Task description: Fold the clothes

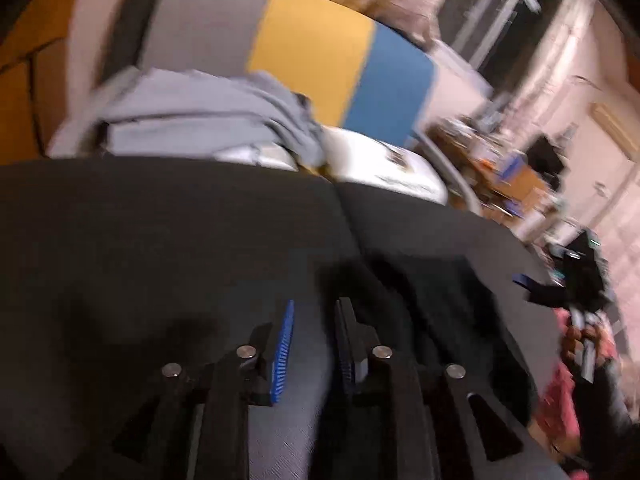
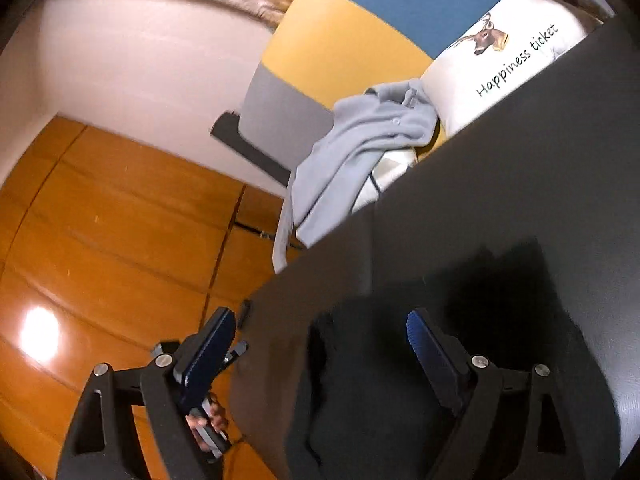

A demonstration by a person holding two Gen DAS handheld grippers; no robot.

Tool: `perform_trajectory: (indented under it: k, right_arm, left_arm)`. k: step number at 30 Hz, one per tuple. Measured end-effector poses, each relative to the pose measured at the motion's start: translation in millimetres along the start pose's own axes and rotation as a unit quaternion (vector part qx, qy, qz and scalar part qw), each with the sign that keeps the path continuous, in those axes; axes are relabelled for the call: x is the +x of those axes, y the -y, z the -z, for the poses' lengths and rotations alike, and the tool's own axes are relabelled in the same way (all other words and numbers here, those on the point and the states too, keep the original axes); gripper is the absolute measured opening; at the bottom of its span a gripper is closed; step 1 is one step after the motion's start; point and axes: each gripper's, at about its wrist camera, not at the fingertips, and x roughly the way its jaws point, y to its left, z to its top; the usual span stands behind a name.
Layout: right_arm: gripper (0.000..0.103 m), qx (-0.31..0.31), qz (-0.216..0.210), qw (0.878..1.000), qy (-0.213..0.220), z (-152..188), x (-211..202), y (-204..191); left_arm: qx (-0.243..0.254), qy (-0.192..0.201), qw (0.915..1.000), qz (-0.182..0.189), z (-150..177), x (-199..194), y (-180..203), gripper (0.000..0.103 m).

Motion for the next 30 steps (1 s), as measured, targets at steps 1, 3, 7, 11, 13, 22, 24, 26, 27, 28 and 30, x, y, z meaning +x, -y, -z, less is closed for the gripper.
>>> perform_trajectory:
  k: [1, 3, 7, 11, 13, 22, 24, 26, 27, 28, 30]
  right_arm:
    - [0.089, -0.006, -0.004, 1.0, -0.013, 13.9, -3.6, 1.2]
    - [0.09, 0.003, -0.016, 0.999, -0.029, 32.1, 3.4, 6.8]
    - [0.09, 0.025, -0.041, 0.997, -0.06, 66.9, 19.9, 18.3]
    - [0.09, 0.047, -0.052, 0.994, -0.078, 88.8, 44.5, 26.9]
    - [0.09, 0.059, -0.05, 0.994, -0.081, 92.3, 61.5, 29.5]
    - [0.02, 0.046, 0.054, 0.997, -0.024, 86.8, 95.4, 25.7]
    - [0.01, 0.037, 0.072, 0.997, -0.008, 71.8, 99.9, 24.8]
    - [0.01, 0.012, 0.072, 0.997, 0.008, 49.0, 99.1, 10.4]
    - [0.01, -0.001, 0.072, 0.997, 0.016, 37.5, 98.6, 2.7]
    - [0.01, -0.021, 0.074, 0.997, 0.025, 19.7, 99.5, -8.3]
    - [0.01, -0.055, 0.079, 0.994, 0.043, -17.4, 102.9, -29.9]
  left_arm:
    - [0.0, -0.008, 0.9996, 0.027, 14.3, -0.7, 4.7, 0.025]
    - [-0.008, -0.017, 0.9974, 0.07, 43.1, -4.4, 13.1, 0.034]
    - [0.02, -0.02, 0.997, 0.072, 82.8, -13.5, 55.8, 0.046]
    - [0.093, -0.016, 0.9954, -0.021, 103.5, -0.3, 99.2, 0.046]
    - [0.116, -0.02, 0.9899, -0.079, 108.5, 18.5, 108.8, 0.046]
    - [0.073, -0.021, 0.9966, -0.033, 109.9, 32.9, 85.7, 0.013]
    - [0.052, -0.003, 0.9986, 0.009, 102.5, 14.9, 73.0, 0.005]
    - [0.037, 0.019, 0.9983, 0.04, 89.6, -6.1, 57.5, 0.005]
    - [0.036, 0.03, 0.9979, 0.046, 82.1, -15.0, 50.8, 0.005]
    - [0.037, 0.039, 0.9973, 0.05, 73.6, -23.3, 43.9, 0.005]
    - [0.052, 0.056, 0.9967, 0.025, 49.9, -38.1, 31.5, 0.005]
